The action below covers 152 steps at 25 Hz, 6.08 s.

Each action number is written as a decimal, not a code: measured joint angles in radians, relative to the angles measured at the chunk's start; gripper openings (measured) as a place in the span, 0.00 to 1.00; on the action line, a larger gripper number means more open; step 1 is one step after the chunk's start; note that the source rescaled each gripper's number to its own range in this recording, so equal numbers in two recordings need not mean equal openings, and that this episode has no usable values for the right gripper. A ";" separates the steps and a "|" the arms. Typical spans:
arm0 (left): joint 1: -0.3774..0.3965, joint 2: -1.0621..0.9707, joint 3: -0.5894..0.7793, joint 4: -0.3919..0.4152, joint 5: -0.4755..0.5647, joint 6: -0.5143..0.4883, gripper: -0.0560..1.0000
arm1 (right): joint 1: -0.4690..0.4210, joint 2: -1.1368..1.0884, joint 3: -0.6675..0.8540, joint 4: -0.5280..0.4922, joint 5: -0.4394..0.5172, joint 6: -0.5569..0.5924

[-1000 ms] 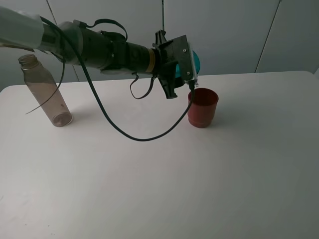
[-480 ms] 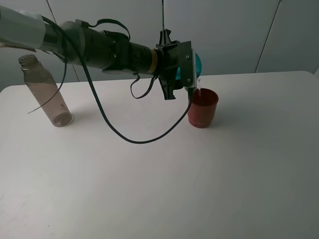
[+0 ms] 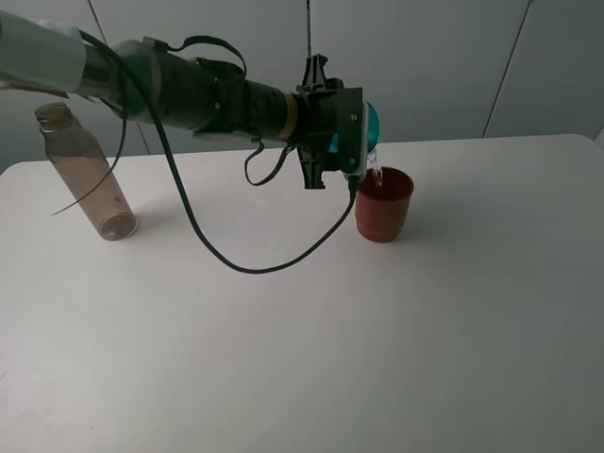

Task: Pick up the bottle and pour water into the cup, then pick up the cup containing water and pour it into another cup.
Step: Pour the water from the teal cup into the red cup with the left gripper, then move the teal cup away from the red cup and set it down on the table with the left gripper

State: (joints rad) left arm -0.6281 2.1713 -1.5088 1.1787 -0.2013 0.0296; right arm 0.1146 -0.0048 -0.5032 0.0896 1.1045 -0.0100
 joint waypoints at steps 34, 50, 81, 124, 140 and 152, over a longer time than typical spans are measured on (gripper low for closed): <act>-0.009 0.000 -0.026 -0.011 0.066 0.208 0.13 | 0.000 0.000 0.000 0.000 0.000 0.000; -0.043 0.028 -0.078 -0.001 0.094 0.351 0.13 | 0.000 0.000 0.000 0.000 0.000 0.000; -0.053 0.030 -0.079 -0.001 0.103 0.626 0.13 | 0.000 0.000 0.000 0.000 0.000 0.000; 0.041 0.030 -0.079 -0.917 0.104 -0.044 0.13 | 0.000 0.000 0.000 0.000 0.000 0.000; 0.069 0.078 -0.074 -1.101 0.005 -0.154 0.13 | 0.000 0.000 0.000 0.000 0.000 0.000; 0.118 0.080 0.264 -1.224 -0.411 -0.017 0.13 | 0.000 0.000 0.000 0.000 0.000 0.000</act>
State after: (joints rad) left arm -0.5105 2.2509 -1.2447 -0.0454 -0.6122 0.0123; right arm 0.1146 -0.0048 -0.5032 0.0896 1.1045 -0.0100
